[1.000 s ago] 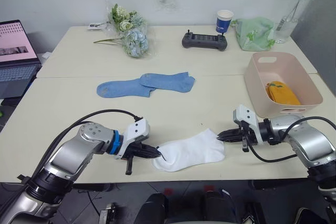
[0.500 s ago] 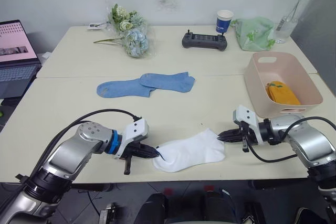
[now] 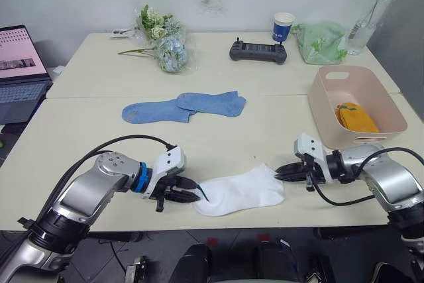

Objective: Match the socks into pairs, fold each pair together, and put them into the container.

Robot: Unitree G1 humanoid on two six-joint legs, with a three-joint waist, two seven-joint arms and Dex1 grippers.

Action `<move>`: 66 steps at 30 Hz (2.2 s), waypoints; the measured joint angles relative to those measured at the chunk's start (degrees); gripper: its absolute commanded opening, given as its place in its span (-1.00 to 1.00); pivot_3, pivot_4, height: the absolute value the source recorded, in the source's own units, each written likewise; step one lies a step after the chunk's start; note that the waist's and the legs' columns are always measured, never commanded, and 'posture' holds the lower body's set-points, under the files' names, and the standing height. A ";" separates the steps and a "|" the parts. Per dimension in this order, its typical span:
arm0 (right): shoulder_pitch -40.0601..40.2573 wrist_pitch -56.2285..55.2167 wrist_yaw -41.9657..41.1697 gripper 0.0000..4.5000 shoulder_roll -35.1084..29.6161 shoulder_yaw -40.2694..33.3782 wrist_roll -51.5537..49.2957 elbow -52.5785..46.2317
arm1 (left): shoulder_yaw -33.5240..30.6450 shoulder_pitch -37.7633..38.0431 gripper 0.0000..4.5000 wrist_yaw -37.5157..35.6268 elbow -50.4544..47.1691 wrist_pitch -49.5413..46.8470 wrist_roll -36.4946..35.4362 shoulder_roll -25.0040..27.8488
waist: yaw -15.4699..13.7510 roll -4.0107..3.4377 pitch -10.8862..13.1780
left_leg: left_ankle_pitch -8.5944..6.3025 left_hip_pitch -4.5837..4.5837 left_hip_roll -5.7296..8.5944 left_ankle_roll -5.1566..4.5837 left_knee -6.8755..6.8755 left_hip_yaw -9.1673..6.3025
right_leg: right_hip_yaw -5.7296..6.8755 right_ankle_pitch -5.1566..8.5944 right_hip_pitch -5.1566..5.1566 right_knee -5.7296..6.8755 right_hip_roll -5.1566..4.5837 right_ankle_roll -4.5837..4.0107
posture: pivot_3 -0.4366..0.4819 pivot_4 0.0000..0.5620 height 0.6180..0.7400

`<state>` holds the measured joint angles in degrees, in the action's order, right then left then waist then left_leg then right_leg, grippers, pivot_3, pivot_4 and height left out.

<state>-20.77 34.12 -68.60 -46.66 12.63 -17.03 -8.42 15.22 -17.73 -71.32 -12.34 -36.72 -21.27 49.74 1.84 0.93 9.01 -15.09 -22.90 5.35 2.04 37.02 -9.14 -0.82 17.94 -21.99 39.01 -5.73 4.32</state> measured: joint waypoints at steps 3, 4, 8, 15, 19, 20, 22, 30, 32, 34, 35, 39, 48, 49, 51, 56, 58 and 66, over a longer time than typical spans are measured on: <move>-0.05 0.50 0.28 -0.01 0.04 -0.52 -0.55 -0.02 | -1.65 -0.05 0.55 -0.14 0.28 0.00 -0.43 0.08 | 0.00 0.00 0.00 | 0.00 0.00 0.00 0.00 0.00 0.00 | 0.00 0.00 -0.01 0.00 0.00 0.00 | -0.05 -0.47 1.00; -0.10 1.26 0.65 -0.01 0.28 -1.31 -1.33 -0.11 | -2.67 -0.24 0.68 -0.16 0.78 0.05 -0.68 0.22 | 0.01 0.00 0.00 | 0.00 0.00 0.00 0.00 0.00 0.00 | 0.00 0.00 -0.01 0.00 0.00 0.00 | -0.05 -0.47 1.00; -0.56 3.73 1.55 -0.01 0.38 -4.71 -4.46 -2.27 | -6.57 -0.76 1.00 -0.04 1.18 0.76 -1.62 0.58 | -0.02 0.00 0.00 | 0.00 -0.01 0.00 0.00 0.00 -0.01 | 0.00 0.00 -0.01 -0.01 -0.01 0.00 | -0.05 -0.47 1.00; 0.06 2.64 6.63 -0.28 6.38 -4.91 -6.33 -9.77 | -7.80 -0.37 0.83 8.31 -5.02 3.71 -2.71 -9.78 | -0.04 0.03 -0.02 | 0.00 0.00 0.00 0.00 0.03 -0.01 | 0.00 0.00 0.03 -0.01 -0.03 0.01 | -0.05 -0.47 1.00; 2.39 -1.40 9.16 -0.90 9.50 -0.83 -3.13 -9.78 | -2.44 3.33 0.32 10.89 -7.55 9.52 0.72 -13.84 | -0.01 0.02 -0.02 | 0.00 0.00 0.00 0.01 0.02 0.02 | -0.03 -0.01 0.00 0.01 -0.02 0.00 | -0.05 -0.47 1.00; 2.48 -2.67 9.58 -1.00 9.64 0.26 -1.87 -9.63 | -0.72 3.83 0.19 11.04 -7.74 10.32 1.74 -14.11 | -0.03 0.02 -0.02 | 0.00 0.02 0.01 0.01 0.03 0.02 | -0.02 -0.01 0.01 0.02 -0.02 0.00 | -0.05 -0.47 1.00; 3.12 -5.03 9.92 -1.00 9.64 2.10 0.17 -9.38 | 1.80 4.66 -0.10 11.31 -7.96 10.87 3.11 -14.25 | -0.08 0.02 -0.02 | 0.00 0.02 0.01 0.01 0.03 0.01 | -0.01 0.00 0.03 0.02 -0.02 0.00 | -0.05 -0.47 1.00; 6.90 -12.11 9.66 -1.00 8.03 5.21 5.74 -4.29 | 5.52 7.08 -0.99 13.16 -2.71 17.23 10.27 -12.68 | -0.09 0.00 -0.04 | 0.00 0.09 0.01 0.01 0.00 0.02 | -0.04 0.00 0.08 -0.02 0.00 0.00 | -0.05 -0.47 1.00; 7.72 -14.42 8.77 -1.00 6.68 4.88 6.29 -4.05 | 5.04 8.42 -0.99 12.71 -2.69 19.72 10.46 -11.05 | 0.01 0.00 -0.05 | 0.00 0.20 -0.02 0.00 -0.04 0.00 | -0.02 0.00 0.17 -0.02 0.01 0.00 | -0.05 -0.47 1.00; 8.40 -15.63 8.22 -1.00 5.59 4.20 6.29 -3.76 | 3.72 9.84 -0.99 11.87 -2.92 21.08 10.22 -9.26 | 0.01 0.00 -0.06 | 0.00 0.32 -0.03 0.00 -0.07 0.00 | -0.02 0.01 0.27 -0.04 0.01 0.00 | -0.05 -0.47 1.00; 8.63 -16.00 7.79 -1.00 4.89 3.94 6.24 -3.77 | 2.87 10.62 -0.99 11.55 -2.89 22.21 10.15 -8.13 | 0.01 -0.01 -0.06 | -0.01 0.38 -0.03 -0.01 -0.08 0.00 | -0.03 0.01 0.32 -0.04 0.02 0.00 | -0.05 -0.47 1.00; 9.88 -15.74 6.37 -1.00 2.37 1.74 5.33 -4.16 | 0.07 12.60 -0.99 10.57 -2.29 24.65 9.32 -6.35 | -0.15 -0.02 -0.06 | -0.03 0.47 0.00 -0.04 -0.07 -0.02 | -0.01 0.01 0.51 -0.10 0.01 0.01 | -0.05 -0.47 1.00; 8.31 -9.21 6.06 -1.00 4.82 -0.54 -1.87 -9.42 | -2.19 11.33 -0.99 9.03 -3.31 22.16 5.20 -7.06 | -0.12 -0.01 -0.05 | -0.03 0.43 0.00 -0.03 -0.06 -0.06 | 0.03 0.02 0.51 -0.13 0.00 0.02 | -0.05 -0.47 1.00; 8.38 -9.00 6.08 -1.00 4.80 -0.17 -1.92 -9.61 | -2.17 11.41 -0.99 8.61 -3.69 22.02 5.15 -6.80 | -0.13 0.00 -0.05 | -0.03 0.43 0.01 -0.03 -0.06 -0.06 | 0.04 0.02 0.52 -0.14 0.00 0.02 | -0.05 -0.47 1.00; 9.09 -8.86 6.11 -1.00 4.51 0.53 -1.35 -9.58 | -2.14 12.06 -0.99 7.90 -4.06 21.81 5.29 -5.63 | -0.15 0.00 -0.04 | -0.03 0.43 0.01 -0.03 -0.07 -0.06 | 0.03 0.02 0.51 -0.14 0.00 0.02 | -0.05 -0.47 1.00; 11.23 -11.62 6.07 -1.00 1.97 2.36 3.23 -7.44 | -1.95 13.45 -0.99 8.19 -3.56 23.08 8.59 -4.28 | -0.16 0.00 -0.04 | -0.03 0.44 0.01 -0.04 -0.07 -0.03 | 0.02 0.02 0.52 -0.13 0.01 0.02 | -0.05 -0.47 1.00; 11.22 -12.88 5.80 -1.00 1.35 2.05 3.76 -6.91 | -1.95 13.47 -0.99 8.18 -2.85 24.47 9.07 -4.28 | -0.17 0.00 -0.04 | -0.03 0.45 -0.01 -0.04 -0.07 -0.05 | 0.04 0.02 0.53 -0.13 0.01 0.02 | -0.05 -0.47 1.00; 10.00 -1.24 6.55 -0.83 1.12 -7.00 -6.84 -8.52 | -3.86 13.52 -1.00 8.53 -2.67 24.65 7.49 -5.27 | -0.19 0.01 -0.03 | -0.03 0.44 -0.01 -0.05 -0.07 -0.07 | 0.04 0.02 0.53 -0.13 0.00 0.02 | -0.05 -0.47 1.00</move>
<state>-10.78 32.88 -62.06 -45.54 5.63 -23.87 -16.94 11.36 -4.21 -62.79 -15.02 -12.06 -13.77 44.47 1.65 0.94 8.98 -15.12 -22.46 5.34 1.99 36.95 -9.21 -0.78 17.96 -21.46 38.88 -5.72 4.34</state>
